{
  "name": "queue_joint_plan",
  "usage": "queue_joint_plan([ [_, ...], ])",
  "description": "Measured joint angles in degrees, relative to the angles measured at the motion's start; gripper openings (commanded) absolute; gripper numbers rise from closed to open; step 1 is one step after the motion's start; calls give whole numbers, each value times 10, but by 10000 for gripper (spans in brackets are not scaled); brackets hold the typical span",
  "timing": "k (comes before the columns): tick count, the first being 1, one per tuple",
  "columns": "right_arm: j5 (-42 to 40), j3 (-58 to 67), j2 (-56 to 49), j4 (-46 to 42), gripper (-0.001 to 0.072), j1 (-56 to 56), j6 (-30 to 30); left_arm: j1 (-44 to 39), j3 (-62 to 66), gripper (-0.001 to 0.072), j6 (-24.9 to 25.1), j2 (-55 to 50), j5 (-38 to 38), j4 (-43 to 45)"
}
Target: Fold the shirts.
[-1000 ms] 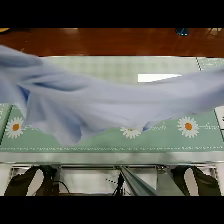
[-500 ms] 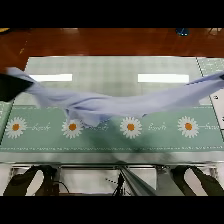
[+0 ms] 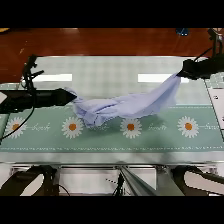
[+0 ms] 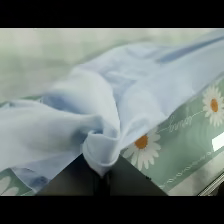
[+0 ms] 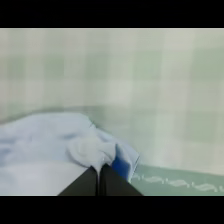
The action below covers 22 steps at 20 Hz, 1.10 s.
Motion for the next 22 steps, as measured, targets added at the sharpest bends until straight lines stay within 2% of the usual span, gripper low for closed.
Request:
queue_joint_plan([
  [3, -105, 0, -37, -2, 21, 6, 29, -8, -6, 25, 10, -39, 23, -1],
  [6, -210, 0, -57, 9, 22, 9, 54, -12, -8, 25, 24, -57, 83, -2],
  [9, -261, 0, -74, 24, 22, 12, 71, -15, -9, 25, 32, -67, 176, -3],
  [11, -273, 0, -89, 28, 25, 17, 76, -17, -9, 25, 34, -76, 211, -3],
  [12, -273, 0, -97, 29, 76, 20, 77, -20, -9, 25, 34, -83, 219, -3],
  [14, -260, 0, -114, 32, 339, 28, 80, -24, -9, 26, 36, -98, 224, -3],
  [15, -249, 0, -120, 32, 391, 32, 75, -26, -9, 26, 36, -106, 224, -3],
  [18, -200, 0, -114, 36, 438, 33, 40, -28, -10, 26, 37, -121, 218, -3],
  [21, -102, 0, -85, 28, 451, 29, -5, -28, -10, 26, 38, -127, 213, -3],
  [22, -67, -1, -79, 23, 487, 30, -17, -28, -10, 26, 38, -127, 211, -3],
])
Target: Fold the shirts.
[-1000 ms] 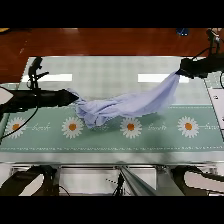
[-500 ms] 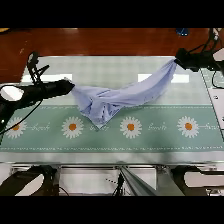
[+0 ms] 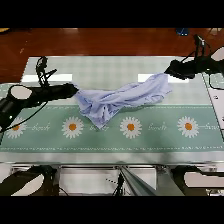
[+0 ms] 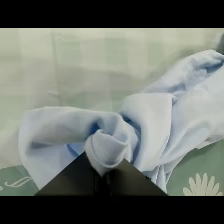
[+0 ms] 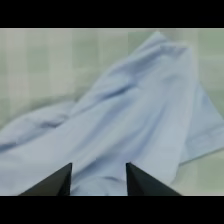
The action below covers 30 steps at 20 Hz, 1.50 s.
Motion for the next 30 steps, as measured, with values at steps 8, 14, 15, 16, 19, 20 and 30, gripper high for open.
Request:
queue_joint_plan([
  [8, 69, -132, 15, 40, 596, 65, -38, 0, 0, 25, 0, -2, -3, 0],
  [14, -43, -211, 9, 92, 597, 114, -6, 0, 0, 26, 0, -2, -10, 0],
  [15, -61, -216, 3, 95, 596, 124, 2, 0, 0, 25, 0, -2, -10, 0],
  [16, -78, -219, -4, 98, 578, 136, 11, 0, 0, 25, 0, -2, -11, 0],
  [19, -134, -225, -24, 103, 89, 163, 41, 0, 0, 25, 0, -2, -12, 0],
  [20, -148, -224, -26, 103, 36, 169, 50, 1, 0, 25, 0, -2, -12, 0],
  [30, -175, -157, 163, 63, 21, 113, 47, 37, 123, 25, 27, 50, -34, 0],
])
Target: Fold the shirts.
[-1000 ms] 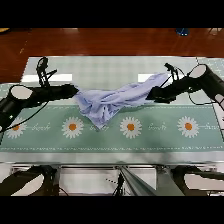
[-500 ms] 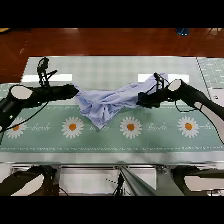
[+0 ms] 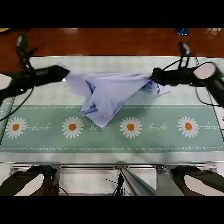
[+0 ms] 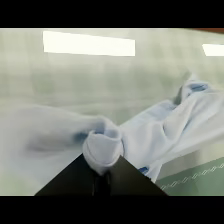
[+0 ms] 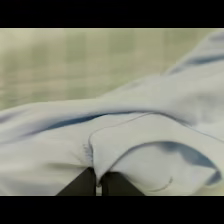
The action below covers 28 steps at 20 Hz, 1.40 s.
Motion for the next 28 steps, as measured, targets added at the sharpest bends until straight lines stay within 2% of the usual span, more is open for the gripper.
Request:
queue_joint_plan([
  [7, 20, 120, 204, -19, 21, -16, -10, 4, 229, 25, 3, 92, -84, 26],
  [10, 32, 183, 267, -29, 21, -17, 10, 4, 314, 24, 1, 137, -136, 44],
  [12, 62, 221, 299, -51, 21, -17, 34, 4, 352, 23, -23, 171, -171, 64],
  [14, 119, 252, 327, -83, 21, -17, 66, 4, 375, 23, -64, 207, -221, 100],
  [17, 246, 284, 358, -132, 21, -17, 112, 4, 390, 22, -137, 255, -323, 155],
  [22, 483, 297, 348, -160, 20, -16, 137, 4, 394, 22, -229, 275, -509, 195],
  [26, 566, 275, 278, -158, 20, -15, 111, 4, 351, 22, -241, 242, -576, 216],
  [28, 571, 257, 218, -163, 21, -15, 85, 4, 307, 23, -221, 209, -576, 222],
])
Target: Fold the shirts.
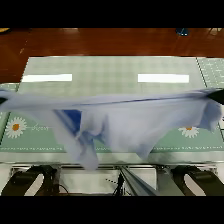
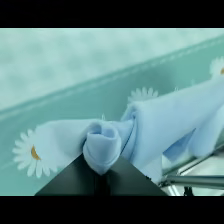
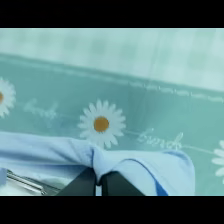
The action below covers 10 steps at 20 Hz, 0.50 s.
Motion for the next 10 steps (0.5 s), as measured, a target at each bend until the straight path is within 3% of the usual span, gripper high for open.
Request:
queue_joint_plan([
  [5, -105, -19, -189, -9, 22, 0, -51, 0, -89, 24, 80, -143, 75, 10],
  [10, -281, -23, -340, -10, 23, 0, -64, 0, -111, 25, 146, -306, 204, 11],
])
